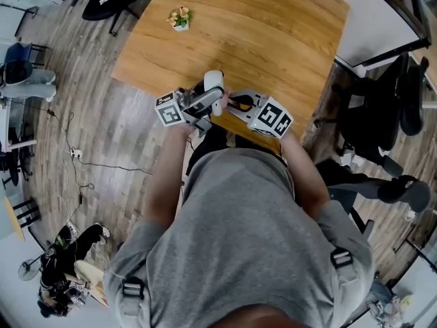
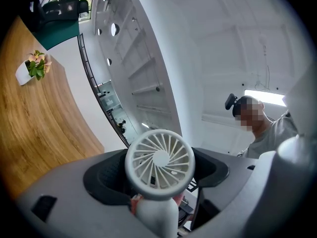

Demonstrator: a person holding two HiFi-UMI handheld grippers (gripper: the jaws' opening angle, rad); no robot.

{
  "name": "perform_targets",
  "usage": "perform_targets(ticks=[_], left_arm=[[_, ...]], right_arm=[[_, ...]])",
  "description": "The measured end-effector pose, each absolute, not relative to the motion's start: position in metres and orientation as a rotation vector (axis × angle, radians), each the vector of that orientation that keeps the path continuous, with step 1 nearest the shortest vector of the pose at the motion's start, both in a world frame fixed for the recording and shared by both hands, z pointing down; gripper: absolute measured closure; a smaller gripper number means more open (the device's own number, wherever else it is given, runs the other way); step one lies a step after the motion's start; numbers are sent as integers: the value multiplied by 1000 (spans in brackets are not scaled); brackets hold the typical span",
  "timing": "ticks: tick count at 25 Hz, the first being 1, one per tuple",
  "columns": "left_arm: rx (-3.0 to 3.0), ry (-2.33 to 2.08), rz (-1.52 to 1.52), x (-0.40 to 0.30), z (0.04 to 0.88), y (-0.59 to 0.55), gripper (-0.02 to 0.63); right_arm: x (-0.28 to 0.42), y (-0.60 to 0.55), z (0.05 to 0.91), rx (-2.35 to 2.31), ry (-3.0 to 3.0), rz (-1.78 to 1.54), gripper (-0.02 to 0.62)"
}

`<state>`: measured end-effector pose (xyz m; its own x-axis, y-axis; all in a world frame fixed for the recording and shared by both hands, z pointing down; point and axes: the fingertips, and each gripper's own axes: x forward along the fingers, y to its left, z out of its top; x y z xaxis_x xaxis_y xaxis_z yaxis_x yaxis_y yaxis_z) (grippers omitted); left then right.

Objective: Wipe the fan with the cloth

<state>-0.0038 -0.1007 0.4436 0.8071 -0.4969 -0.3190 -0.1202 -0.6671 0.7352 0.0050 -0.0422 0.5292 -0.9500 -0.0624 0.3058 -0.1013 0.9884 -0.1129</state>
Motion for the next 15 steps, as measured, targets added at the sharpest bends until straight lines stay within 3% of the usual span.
perform_targets(ticks=[15], left_arm=[[2271, -577, -502, -27, 470, -139, 216]], right_arm=[[-42, -41, 501, 77, -2917, 293, 557]])
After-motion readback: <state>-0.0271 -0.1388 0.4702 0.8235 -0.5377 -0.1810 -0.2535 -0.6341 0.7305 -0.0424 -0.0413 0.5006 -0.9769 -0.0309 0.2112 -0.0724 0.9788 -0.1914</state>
